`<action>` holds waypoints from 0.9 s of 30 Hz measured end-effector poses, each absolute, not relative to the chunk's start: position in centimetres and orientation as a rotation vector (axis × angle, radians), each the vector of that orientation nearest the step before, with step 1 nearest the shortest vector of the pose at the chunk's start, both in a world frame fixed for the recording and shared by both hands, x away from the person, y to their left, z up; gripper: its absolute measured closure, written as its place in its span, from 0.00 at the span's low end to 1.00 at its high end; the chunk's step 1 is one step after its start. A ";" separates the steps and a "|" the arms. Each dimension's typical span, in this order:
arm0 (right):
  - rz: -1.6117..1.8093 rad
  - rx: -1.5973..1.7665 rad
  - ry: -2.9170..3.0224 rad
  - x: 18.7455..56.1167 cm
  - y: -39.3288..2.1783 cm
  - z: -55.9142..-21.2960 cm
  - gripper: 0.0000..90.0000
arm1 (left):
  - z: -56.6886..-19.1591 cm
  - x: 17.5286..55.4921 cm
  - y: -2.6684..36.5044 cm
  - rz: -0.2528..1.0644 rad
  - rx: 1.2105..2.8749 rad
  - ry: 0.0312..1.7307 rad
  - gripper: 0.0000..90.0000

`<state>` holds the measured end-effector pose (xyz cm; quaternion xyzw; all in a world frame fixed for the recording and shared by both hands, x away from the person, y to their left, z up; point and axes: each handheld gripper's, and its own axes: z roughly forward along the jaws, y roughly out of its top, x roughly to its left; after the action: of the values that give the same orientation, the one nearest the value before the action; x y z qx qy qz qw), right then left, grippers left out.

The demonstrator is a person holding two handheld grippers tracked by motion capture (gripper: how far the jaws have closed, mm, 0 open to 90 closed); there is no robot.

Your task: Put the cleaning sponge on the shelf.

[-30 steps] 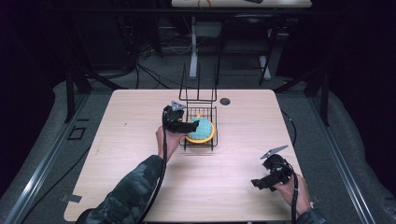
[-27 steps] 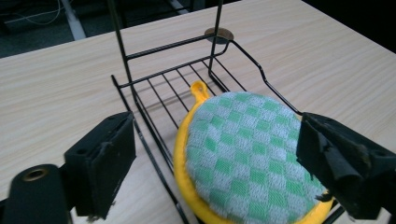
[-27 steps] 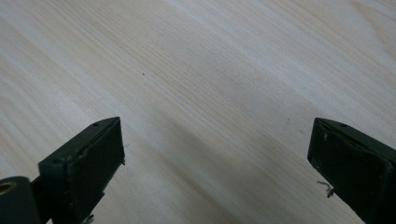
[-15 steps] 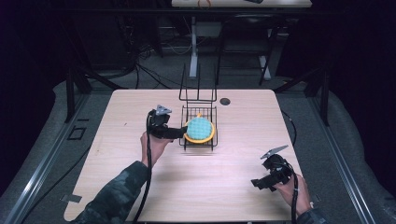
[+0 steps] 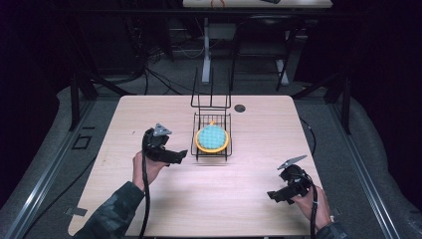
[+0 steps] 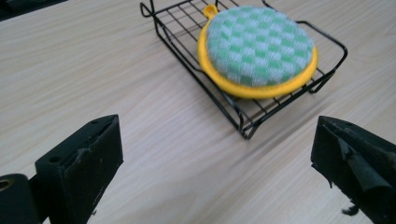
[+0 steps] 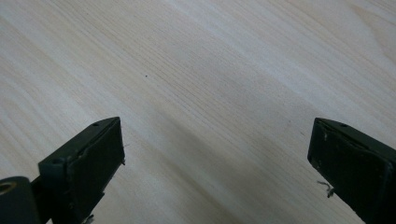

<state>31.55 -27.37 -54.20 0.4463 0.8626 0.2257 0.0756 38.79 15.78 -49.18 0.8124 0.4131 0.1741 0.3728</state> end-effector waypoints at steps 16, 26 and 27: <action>0.683 1.331 2.591 31.4 -27.3 -54.1 0.03 | -50.6 34.8 19.6 0.412 2.139 1.132 0.00; 0.702 1.327 2.578 31.3 -27.4 -53.9 0.03 | -51.8 33.4 21.4 0.375 2.142 1.204 0.00; 0.702 1.327 2.578 31.3 -27.4 -53.9 0.03 | -51.8 33.4 21.4 0.375 2.142 1.204 0.00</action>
<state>31.33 -27.42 -53.88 0.4435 0.8615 0.2344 0.0790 33.37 21.44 -51.80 0.8158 0.4586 0.1429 0.3222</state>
